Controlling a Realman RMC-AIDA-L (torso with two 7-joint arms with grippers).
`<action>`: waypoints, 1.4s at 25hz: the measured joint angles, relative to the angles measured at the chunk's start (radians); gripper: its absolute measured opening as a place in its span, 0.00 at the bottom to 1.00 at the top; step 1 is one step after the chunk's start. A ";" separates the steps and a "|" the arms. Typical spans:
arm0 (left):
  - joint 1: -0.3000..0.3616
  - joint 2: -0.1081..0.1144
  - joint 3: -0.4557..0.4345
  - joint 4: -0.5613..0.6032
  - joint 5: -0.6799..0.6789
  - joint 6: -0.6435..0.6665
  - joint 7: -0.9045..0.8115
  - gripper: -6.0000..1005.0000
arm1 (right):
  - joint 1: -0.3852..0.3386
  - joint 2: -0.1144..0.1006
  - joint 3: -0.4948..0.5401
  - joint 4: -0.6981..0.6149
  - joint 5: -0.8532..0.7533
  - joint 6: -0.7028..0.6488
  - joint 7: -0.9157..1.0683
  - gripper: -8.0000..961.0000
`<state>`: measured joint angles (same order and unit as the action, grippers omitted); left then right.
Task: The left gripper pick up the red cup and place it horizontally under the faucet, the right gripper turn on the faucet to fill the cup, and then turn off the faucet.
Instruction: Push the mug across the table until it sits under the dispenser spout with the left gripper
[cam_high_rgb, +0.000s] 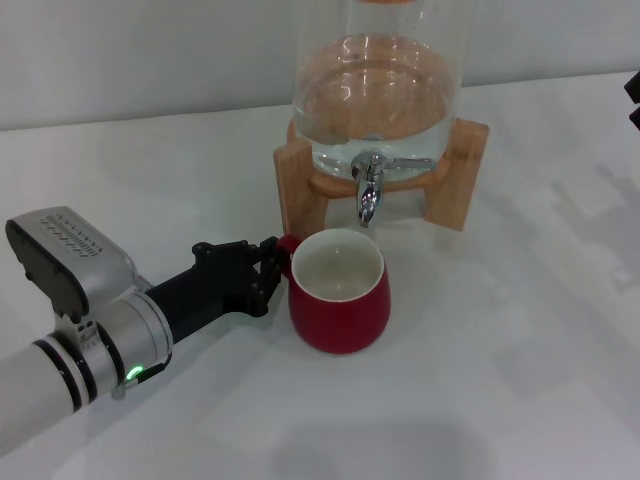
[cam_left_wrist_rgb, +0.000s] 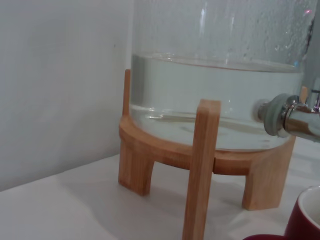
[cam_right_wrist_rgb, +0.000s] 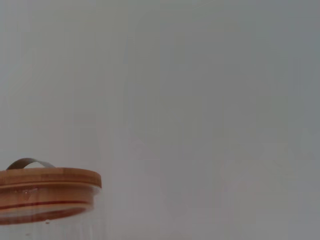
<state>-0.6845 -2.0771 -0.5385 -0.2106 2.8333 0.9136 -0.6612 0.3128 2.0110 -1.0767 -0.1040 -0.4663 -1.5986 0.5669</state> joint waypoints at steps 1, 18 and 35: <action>-0.001 0.000 0.000 0.000 0.000 -0.002 0.000 0.12 | 0.000 0.000 0.000 0.003 0.000 -0.004 0.000 0.80; -0.032 0.000 0.003 -0.001 0.000 -0.050 -0.002 0.12 | 0.000 0.000 0.000 0.012 0.000 -0.014 0.000 0.80; -0.062 -0.002 0.019 -0.012 0.000 -0.075 -0.001 0.12 | 0.000 0.000 0.000 0.012 0.000 -0.018 0.001 0.80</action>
<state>-0.7462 -2.0787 -0.5197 -0.2227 2.8332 0.8390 -0.6627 0.3130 2.0110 -1.0767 -0.0920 -0.4662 -1.6171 0.5677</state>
